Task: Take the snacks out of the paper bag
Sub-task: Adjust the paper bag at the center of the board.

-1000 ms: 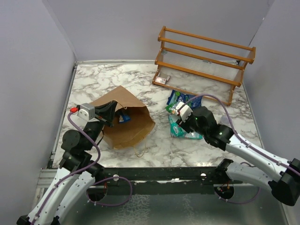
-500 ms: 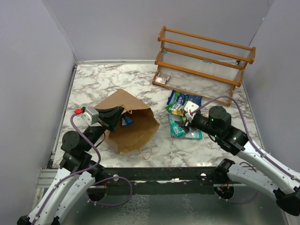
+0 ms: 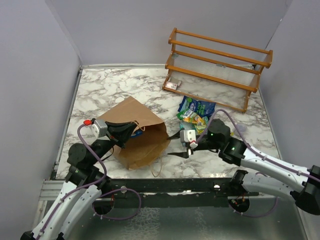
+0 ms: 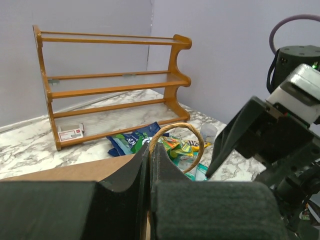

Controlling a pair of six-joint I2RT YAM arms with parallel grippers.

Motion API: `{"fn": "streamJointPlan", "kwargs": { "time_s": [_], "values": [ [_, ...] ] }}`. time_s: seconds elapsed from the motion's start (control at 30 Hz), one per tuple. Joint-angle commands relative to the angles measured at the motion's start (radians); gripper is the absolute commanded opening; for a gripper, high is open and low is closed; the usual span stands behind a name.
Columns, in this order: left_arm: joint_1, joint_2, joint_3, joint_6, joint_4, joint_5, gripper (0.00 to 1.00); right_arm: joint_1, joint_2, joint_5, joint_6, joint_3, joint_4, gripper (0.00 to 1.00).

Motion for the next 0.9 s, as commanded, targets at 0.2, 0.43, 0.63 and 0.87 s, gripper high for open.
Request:
{"fn": "streamJointPlan", "kwargs": {
  "time_s": [0.2,0.43,0.63,0.87],
  "values": [
    [-0.004,0.032,0.024,-0.037,0.056,0.027,0.00,0.212,0.251,0.198,-0.100,0.049,0.213,0.56],
    [-0.004,0.028,0.030,-0.040,0.065,0.019,0.00,0.225,0.479,0.317,-0.252,0.131,0.277,0.59],
    [-0.004,0.031,0.038,-0.018,0.066,0.020,0.00,0.226,0.606,0.360,-0.315,0.189,0.341,0.62],
    [-0.004,0.033,0.041,-0.001,0.063,0.044,0.00,0.226,0.682,0.364,-0.364,0.246,0.306,0.62]
  ]
}}
